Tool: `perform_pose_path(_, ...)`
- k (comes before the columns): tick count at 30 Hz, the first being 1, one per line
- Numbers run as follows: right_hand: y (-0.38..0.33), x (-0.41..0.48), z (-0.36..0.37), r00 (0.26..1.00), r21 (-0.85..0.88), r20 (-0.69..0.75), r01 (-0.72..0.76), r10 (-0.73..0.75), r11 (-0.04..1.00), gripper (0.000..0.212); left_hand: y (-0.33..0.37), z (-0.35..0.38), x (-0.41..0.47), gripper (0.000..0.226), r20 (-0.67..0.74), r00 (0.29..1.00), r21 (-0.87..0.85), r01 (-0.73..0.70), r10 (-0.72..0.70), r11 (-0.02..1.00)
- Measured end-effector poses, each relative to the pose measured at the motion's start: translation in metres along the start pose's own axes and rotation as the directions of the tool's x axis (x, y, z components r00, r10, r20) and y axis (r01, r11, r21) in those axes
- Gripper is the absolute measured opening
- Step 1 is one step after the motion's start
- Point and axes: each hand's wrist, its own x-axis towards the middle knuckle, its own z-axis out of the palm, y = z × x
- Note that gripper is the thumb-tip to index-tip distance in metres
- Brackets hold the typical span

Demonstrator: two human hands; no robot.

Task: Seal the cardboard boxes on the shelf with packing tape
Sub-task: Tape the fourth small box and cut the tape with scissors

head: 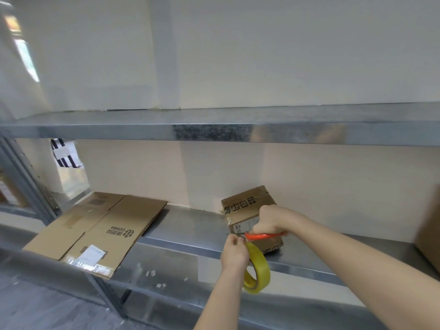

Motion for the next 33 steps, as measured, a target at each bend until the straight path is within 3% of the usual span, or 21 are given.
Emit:
perform_pose_path(5, -0.003, 0.005, -0.002, 0.999, 0.009, -0.049, -0.004, 0.005, 1.0, 0.042, 0.008, 0.002, -0.006, 0.024, -0.017, 1.0, 0.005, 0.001, -0.001, 1.0)
perform_pose_path(8, -0.003, 0.014, 0.005, 0.985, -0.044, -0.172, 0.008, -0.016, 0.999, 0.046, 0.014, 0.011, -0.015, 0.029, 0.077, 0.997, -0.014, -0.023, 0.024, 1.0)
perform_pose_path(10, 0.002, 0.016, 0.001, 0.988, -0.128, -0.144, 0.041, -0.059, 0.991, 0.052, 0.012, 0.007, -0.012, 0.02, 0.102, 0.995, -0.039, -0.013, 0.017, 0.999)
perform_pose_path(13, 0.017, 0.011, -0.012, 0.992, -0.213, -0.076, 0.079, -0.098, 0.974, 0.057, 0.005, -0.016, 0.002, 0.02, 0.013, 1.0, 0.022, -0.021, 0.021, 1.0)
perform_pose_path(17, 0.03, 0.008, -0.002, 0.996, -0.227, -0.017, 0.081, -0.087, 0.971, 0.048, 0.001, -0.038, 0.013, 0.02, -0.094, 0.995, 0.049, -0.025, 0.03, 0.998)
perform_pose_path(22, 0.056, 0.016, 0.017, 0.996, -0.217, 0.081, 0.036, -0.019, 0.976, 0.036, 0.006, -0.056, 0.012, 0.016, -0.236, 0.958, 0.129, -0.133, 0.16, 0.983)
perform_pose_path(24, 0.073, 0.024, 0.026, 0.998, -0.217, 0.058, 0.032, -0.02, 0.976, 0.025, 0.008, -0.059, 0.011, 0.015, -0.281, 0.94, 0.114, -0.168, 0.194, 0.979)
perform_pose_path(28, 0.111, 0.025, 0.043, 0.999, -0.231, -0.022, -0.028, 0.024, 0.972, 0.03, 0.017, -0.058, 0.007, 0.019, -0.293, 0.921, 0.055, -0.253, 0.258, 0.966)
perform_pose_path(33, 0.157, 0.019, 0.053, 0.988, -0.249, -0.04, -0.152, 0.146, 0.957, 0.018, 0.025, -0.052, 0.005, 0.021, -0.354, 0.911, -0.035, -0.24, 0.213, 0.97)
